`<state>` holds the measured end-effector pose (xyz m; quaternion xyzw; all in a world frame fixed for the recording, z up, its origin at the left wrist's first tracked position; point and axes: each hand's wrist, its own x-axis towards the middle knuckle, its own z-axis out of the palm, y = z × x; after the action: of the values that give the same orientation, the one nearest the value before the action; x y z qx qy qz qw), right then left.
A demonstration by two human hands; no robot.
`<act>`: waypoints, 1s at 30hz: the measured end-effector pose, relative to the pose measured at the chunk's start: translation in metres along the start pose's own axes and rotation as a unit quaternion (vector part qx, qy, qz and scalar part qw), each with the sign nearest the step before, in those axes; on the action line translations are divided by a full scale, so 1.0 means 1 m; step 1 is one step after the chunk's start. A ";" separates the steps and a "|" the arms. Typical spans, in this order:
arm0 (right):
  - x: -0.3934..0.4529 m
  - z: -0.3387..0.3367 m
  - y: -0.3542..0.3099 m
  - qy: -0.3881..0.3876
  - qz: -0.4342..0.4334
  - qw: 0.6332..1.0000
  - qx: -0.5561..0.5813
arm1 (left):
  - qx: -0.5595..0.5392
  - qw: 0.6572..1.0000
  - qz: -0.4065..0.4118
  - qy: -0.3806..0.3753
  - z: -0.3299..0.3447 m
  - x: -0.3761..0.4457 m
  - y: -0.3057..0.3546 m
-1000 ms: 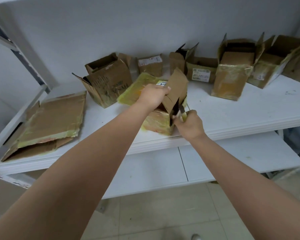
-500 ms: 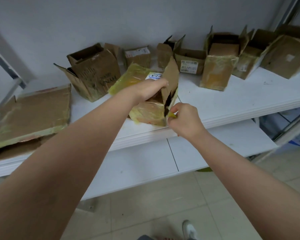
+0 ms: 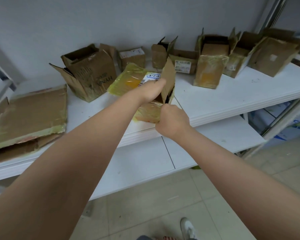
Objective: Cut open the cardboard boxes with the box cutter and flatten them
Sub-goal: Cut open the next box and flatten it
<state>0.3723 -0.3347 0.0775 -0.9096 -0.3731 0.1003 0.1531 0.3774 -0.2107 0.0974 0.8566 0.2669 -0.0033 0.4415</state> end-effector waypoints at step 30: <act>0.080 0.043 0.053 0.066 0.123 0.952 0.273 | -0.005 1.000 -0.009 0.030 -0.001 0.007 0.001</act>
<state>0.4497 -0.3052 0.0127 -0.8766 -0.2057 0.1565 0.4059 0.3836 -0.2069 0.0970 0.8520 0.2872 0.0195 0.4373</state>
